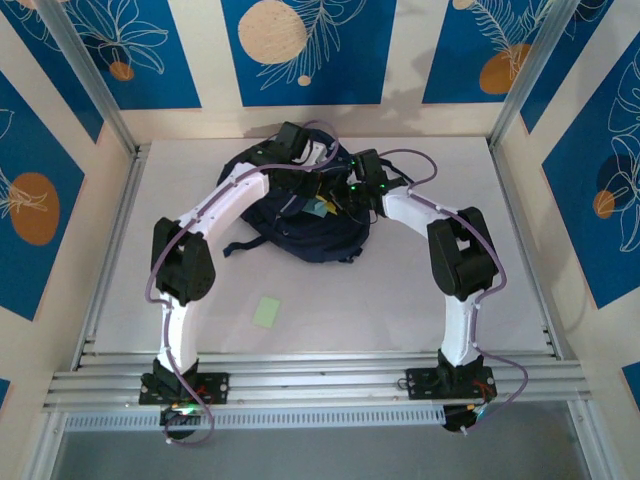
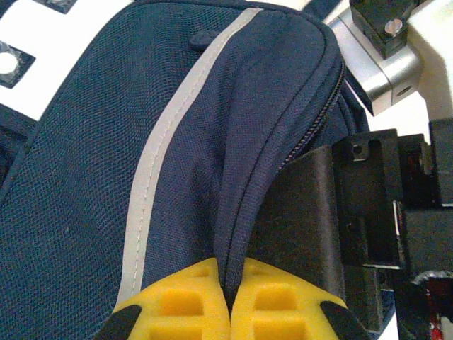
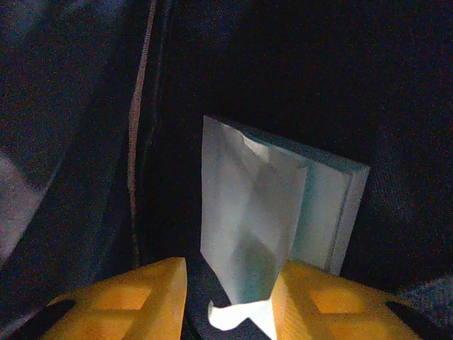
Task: Pack the student bag
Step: Place the personal item in the student bag.
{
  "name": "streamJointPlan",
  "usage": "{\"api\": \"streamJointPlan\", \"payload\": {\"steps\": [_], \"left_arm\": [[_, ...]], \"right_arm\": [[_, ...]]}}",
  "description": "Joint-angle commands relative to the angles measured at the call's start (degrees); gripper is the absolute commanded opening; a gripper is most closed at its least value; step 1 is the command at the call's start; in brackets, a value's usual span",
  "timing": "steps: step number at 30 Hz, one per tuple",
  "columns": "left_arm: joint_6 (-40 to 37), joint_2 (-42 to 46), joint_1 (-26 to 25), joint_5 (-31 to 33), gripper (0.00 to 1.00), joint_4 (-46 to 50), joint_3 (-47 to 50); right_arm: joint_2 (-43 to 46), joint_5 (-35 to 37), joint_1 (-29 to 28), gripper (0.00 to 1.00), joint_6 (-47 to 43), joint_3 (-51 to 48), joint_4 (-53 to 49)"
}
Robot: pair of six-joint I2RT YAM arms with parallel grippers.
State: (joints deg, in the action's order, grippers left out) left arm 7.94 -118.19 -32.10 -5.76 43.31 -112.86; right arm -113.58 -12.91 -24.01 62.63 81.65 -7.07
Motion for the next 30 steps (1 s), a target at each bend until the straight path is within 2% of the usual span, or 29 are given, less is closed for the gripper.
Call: {"api": "streamJointPlan", "payload": {"steps": [1, 6, 12, 17, 23, 30], "left_arm": [[1.11, 2.02, -0.43, -1.79, 0.00, -0.51, 0.15], [1.92, 2.59, 0.46, -1.40, 0.00, -1.12, 1.33], [3.12, 2.19, 0.55, -3.56, 0.00, -1.74, 1.15], [3.38, 2.29, 0.54, -4.96, 0.00, -1.39, 0.96], [3.36, 2.70, 0.47, -5.58, 0.00, -0.95, 1.06], [3.18, 2.44, 0.68, -4.68, 0.00, -0.91, 1.06]], "right_arm": [[2.43, -4.54, -0.32, 0.40, -3.07, -2.08, 0.63], [8.07, -2.90, 0.30, 0.45, -7.68, -7.16, -2.50], [10.84, 0.55, -0.33, 0.22, -6.41, -12.20, -0.68], [3.99, -0.28, -2.05, 0.14, -5.71, -6.69, 0.53], [-4.58, -3.29, -3.56, 0.13, -4.15, 3.40, 2.24], [-1.13, -4.75, -3.73, 0.15, -6.61, 2.87, 3.17]]}}
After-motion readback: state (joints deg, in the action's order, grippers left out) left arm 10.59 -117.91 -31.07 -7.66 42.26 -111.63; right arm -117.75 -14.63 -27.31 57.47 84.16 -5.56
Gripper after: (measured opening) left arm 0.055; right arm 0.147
